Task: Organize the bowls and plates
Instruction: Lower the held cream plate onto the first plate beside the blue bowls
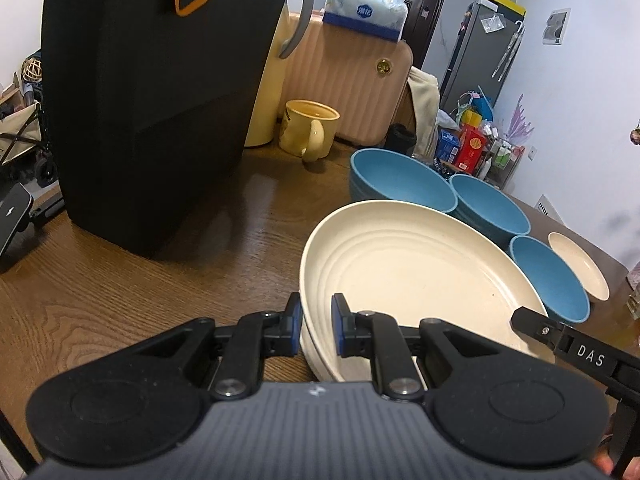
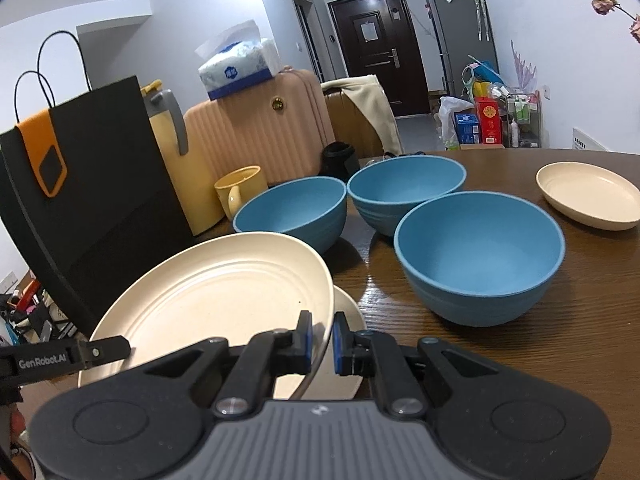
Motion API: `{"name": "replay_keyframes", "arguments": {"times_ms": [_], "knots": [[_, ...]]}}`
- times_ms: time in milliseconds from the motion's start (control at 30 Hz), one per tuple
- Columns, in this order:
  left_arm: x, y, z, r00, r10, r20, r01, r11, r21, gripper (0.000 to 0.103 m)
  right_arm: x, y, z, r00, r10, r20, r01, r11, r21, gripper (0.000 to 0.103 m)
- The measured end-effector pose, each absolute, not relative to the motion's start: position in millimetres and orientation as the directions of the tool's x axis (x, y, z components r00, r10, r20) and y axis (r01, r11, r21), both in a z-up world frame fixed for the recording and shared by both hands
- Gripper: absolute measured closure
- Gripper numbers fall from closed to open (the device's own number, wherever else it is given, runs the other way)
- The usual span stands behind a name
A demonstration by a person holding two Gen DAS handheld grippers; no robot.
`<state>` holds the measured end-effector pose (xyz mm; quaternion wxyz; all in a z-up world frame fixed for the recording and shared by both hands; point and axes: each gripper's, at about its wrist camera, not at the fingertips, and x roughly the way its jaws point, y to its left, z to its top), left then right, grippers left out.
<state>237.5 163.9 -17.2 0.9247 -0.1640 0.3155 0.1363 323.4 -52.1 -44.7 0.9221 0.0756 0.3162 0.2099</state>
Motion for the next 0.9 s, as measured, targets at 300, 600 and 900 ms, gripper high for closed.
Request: {"name": "replay_keyframes", "arguments": {"times_ms": [300,600,900], "knots": [[253.4,169.1,-33.6,0.745,0.145,-0.651,-0.352,0.915,-0.199,0.088,337.7,-46.2,-61.9,0.705,0.426,-0.567,-0.333,0.905,0.266,0.093],[267.4,168.9,-46.7,0.734,0.158,-0.661,-0.350,0.922,-0.169,0.088,349.3,-41.1,-75.5,0.709,0.414,-0.571,-0.336,0.910,0.244,0.093],[274.3,163.2,-52.4,0.729,0.187,-0.659,-0.342,0.933,-0.114,0.087,351.7,-40.7,-83.1,0.711,0.412,-0.570,-0.332,0.911,0.244,0.093]]}}
